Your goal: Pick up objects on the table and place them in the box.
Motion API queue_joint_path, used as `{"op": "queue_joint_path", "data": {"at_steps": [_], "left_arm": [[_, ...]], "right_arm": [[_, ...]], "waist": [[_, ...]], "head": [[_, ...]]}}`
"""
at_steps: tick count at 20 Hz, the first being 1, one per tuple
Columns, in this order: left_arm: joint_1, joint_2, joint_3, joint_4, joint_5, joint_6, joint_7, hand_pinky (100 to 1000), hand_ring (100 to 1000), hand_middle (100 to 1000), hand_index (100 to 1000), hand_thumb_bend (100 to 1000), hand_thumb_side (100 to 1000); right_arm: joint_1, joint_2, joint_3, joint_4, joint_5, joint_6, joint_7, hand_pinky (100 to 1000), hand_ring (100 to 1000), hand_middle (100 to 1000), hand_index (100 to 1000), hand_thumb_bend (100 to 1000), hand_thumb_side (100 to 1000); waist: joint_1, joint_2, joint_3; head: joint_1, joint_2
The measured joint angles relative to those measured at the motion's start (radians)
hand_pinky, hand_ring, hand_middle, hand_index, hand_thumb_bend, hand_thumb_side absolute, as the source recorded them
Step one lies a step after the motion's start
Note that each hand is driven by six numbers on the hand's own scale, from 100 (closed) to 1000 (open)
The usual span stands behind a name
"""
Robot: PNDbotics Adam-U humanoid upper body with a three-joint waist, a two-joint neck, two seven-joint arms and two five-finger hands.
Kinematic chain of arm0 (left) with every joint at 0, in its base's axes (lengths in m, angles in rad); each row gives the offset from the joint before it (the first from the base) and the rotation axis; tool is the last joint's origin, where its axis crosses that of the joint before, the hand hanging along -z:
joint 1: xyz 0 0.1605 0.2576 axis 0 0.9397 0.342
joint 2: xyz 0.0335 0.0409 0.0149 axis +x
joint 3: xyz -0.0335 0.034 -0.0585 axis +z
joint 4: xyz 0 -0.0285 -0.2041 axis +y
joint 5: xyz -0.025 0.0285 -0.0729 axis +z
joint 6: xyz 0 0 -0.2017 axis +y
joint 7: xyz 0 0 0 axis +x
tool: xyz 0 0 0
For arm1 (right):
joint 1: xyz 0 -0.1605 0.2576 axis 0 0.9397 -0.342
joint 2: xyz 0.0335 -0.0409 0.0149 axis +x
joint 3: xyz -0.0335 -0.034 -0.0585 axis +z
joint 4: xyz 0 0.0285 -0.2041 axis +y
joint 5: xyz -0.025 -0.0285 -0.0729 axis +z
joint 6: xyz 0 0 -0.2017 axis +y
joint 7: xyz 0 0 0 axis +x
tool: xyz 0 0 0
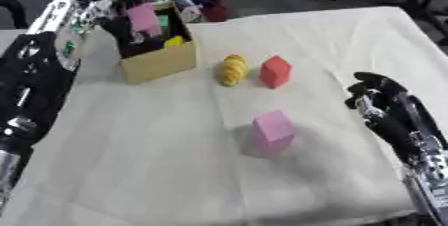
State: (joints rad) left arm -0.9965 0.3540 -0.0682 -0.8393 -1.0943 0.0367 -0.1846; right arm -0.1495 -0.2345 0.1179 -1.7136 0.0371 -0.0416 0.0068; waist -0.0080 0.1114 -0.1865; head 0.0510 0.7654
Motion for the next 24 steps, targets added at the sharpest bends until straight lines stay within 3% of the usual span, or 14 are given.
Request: {"op": "queue_joint_path", "data": {"at_steps": [1,6,8,10,13,17,24], "left_arm": [[0.000,-0.011,0.008,0.023,-0.007,0.010,0.035,794,746,761,874,687,489],[0.002,-0.027,0.018,0.064,0.006,0.015,0.127,856,823,862,936,783,633],[0.007,-0.026,0.019,0.054,0.032,0.013,0.141,848,816,858,923,785,641],[0.019,-0.016,0.021,0.026,0.071,0.011,0.151,802,757,775,879,752,606],[0.049,0.015,0.023,-0.067,0.174,0.003,0.178,764,705,701,843,695,540],[0.122,0.077,0.014,-0.241,0.367,-0.015,0.199,755,693,680,826,679,515],[0.320,0.183,0.000,-0.578,0.681,-0.013,0.208,741,677,654,805,653,502]], "right_arm": [[0.000,0.000,0.000,0.000,-0.001,-0.001,0.001,632,582,616,797,100,448],[0.000,0.000,0.000,0.000,-0.002,-0.001,0.002,632,582,617,797,100,446],[0.000,0.000,0.000,0.000,-0.003,-0.001,0.002,632,582,617,797,100,443],[-0.001,-0.001,0.000,0.000,-0.003,-0.001,0.002,634,583,618,799,100,432],[-0.020,-0.026,0.003,0.000,0.002,-0.002,0.012,638,586,624,812,100,395],[-0.067,-0.113,0.032,-0.009,0.031,-0.006,0.064,649,601,648,840,100,354],[-0.184,-0.298,0.135,-0.026,0.104,-0.046,0.287,721,740,782,944,100,271]], "waist": [[0.000,0.000,-0.002],[0.000,0.000,-0.005],[0.000,0.000,-0.003],[0.000,0.000,0.000],[0.000,0.000,0.010],[0.000,0.000,0.026],[-0.003,0.000,0.054]], "head": [[0.001,0.000],[0.002,0.000],[0.001,0.000],[-0.001,0.000],[-0.005,0.000],[-0.016,0.000],[-0.045,0.000]]}}
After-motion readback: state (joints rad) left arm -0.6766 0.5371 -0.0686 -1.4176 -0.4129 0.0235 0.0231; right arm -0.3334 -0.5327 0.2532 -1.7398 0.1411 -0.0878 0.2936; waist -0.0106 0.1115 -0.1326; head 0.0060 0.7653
